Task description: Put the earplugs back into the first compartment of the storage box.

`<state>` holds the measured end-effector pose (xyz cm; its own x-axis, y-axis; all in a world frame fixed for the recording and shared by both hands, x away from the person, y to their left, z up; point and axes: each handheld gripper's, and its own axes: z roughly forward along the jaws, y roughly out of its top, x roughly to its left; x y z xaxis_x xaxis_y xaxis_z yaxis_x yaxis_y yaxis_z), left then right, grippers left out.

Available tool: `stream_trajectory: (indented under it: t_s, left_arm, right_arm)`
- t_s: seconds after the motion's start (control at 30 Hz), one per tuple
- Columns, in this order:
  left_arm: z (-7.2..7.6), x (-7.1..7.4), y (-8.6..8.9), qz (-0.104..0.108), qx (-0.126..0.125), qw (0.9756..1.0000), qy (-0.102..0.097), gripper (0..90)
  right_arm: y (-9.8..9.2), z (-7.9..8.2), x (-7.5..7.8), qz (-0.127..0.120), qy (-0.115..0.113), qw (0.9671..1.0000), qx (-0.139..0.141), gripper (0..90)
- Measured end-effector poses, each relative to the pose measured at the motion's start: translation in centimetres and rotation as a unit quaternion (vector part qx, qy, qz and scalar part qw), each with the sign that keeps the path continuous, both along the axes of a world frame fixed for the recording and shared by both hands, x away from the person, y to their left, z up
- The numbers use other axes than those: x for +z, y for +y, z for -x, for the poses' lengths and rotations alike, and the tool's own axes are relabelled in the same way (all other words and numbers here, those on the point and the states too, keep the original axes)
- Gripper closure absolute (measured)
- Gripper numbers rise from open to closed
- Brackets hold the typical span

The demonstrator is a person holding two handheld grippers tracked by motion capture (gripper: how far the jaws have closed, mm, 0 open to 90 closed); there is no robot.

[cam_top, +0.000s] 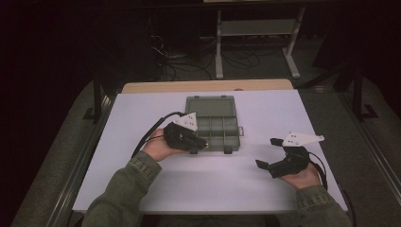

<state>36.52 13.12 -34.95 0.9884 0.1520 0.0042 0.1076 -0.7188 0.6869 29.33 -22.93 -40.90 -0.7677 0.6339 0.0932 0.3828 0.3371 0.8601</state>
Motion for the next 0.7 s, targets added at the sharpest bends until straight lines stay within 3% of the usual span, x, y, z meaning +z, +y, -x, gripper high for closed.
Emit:
stream_trajectory:
  t_s: [0.47, 0.57, 0.7]
  left_arm:
    - [-2.6, 3.1, 1.7, 0.021, 0.041, 0.9986, -0.024, 83.5]
    - [-3.4, 3.3, 2.3, 0.041, 0.057, 0.9973, -0.019, 83.7]
    - [-4.9, 2.9, 3.4, 0.047, 0.087, 0.995, -0.013, 84.2]
  right_arm:
    - [0.1, -0.1, -0.2, 0.006, 0.001, 1.0, 0.0, 0.0]
    - [0.1, -0.1, -0.2, 0.005, 0.002, 1.0, -0.001, 0.0]
    - [0.1, -0.1, -0.2, 0.006, 0.002, 1.0, -0.001, 0.0]
